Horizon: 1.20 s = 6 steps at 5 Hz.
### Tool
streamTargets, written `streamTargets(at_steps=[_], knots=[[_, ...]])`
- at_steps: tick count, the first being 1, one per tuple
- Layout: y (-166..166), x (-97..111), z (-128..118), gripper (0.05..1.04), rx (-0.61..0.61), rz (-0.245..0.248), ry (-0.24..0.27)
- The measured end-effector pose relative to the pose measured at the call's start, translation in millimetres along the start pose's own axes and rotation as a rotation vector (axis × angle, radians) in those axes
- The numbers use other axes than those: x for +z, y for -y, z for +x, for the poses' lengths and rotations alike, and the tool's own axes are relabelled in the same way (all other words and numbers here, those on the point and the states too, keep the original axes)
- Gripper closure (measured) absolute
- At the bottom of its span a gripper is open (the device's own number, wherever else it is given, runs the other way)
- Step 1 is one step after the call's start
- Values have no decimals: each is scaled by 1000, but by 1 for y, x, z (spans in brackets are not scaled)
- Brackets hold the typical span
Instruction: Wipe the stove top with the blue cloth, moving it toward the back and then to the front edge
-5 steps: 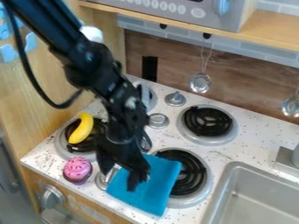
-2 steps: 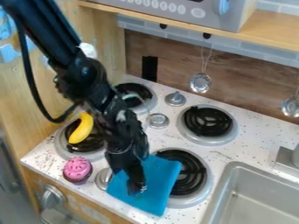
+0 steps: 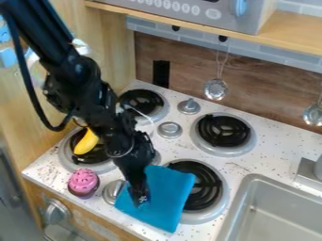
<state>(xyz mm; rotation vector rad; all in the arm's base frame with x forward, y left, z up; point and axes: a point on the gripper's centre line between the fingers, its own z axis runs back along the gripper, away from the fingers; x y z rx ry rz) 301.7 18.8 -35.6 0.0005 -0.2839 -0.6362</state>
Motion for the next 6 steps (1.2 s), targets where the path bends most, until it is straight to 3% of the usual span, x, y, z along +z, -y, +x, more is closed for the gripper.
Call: streamTargets(at_steps=[1,4,6], knots=[[-4,1,3,82,-135,15,1],[7,-12,15,82,-202,-18,15],[-5,-33,12,82,-180,-15,-62]])
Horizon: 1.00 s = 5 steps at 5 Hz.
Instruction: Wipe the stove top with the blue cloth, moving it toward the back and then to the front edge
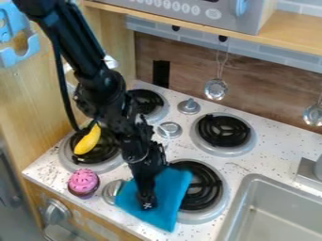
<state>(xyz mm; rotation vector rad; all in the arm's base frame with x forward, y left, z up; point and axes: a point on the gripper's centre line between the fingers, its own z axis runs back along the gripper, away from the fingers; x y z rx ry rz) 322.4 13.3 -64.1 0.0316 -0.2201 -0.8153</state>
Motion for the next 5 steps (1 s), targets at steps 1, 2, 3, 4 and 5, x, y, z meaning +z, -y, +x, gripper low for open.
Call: streamTargets(at_steps=[1,2,3,4,5], knots=[[-6,-1,-2,82,-6,14,-19],[-15,0,-3,82,-5,29,-24],[-38,3,-4,82,25,70,-18],[-49,6,2,82,14,97,-13],[-63,7,10,82,35,128,-4]])
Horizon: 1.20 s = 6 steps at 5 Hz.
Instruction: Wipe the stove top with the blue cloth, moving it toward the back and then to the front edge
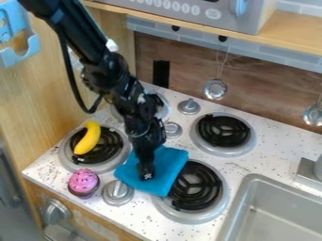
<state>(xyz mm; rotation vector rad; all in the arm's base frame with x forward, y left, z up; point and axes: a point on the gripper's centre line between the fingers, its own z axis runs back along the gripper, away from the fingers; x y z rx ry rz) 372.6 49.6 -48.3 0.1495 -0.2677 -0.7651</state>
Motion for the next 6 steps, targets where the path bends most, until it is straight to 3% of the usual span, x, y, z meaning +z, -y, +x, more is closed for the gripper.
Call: streamTargets(at_steps=[2,6], knots=[[-18,-14,12,82,33,31,11],[-44,-19,46,83,129,68,87]])
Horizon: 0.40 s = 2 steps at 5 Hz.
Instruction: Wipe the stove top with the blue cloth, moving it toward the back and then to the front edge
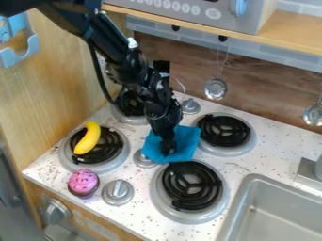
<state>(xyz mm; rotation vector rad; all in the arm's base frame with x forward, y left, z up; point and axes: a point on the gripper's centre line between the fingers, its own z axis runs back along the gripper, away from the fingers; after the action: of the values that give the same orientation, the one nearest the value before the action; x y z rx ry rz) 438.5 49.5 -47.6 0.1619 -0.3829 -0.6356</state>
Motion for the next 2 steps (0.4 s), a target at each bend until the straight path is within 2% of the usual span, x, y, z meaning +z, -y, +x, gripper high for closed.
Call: streamTargets(at_steps=[2], knots=[[-15,-11,18,83,57,34,13]])
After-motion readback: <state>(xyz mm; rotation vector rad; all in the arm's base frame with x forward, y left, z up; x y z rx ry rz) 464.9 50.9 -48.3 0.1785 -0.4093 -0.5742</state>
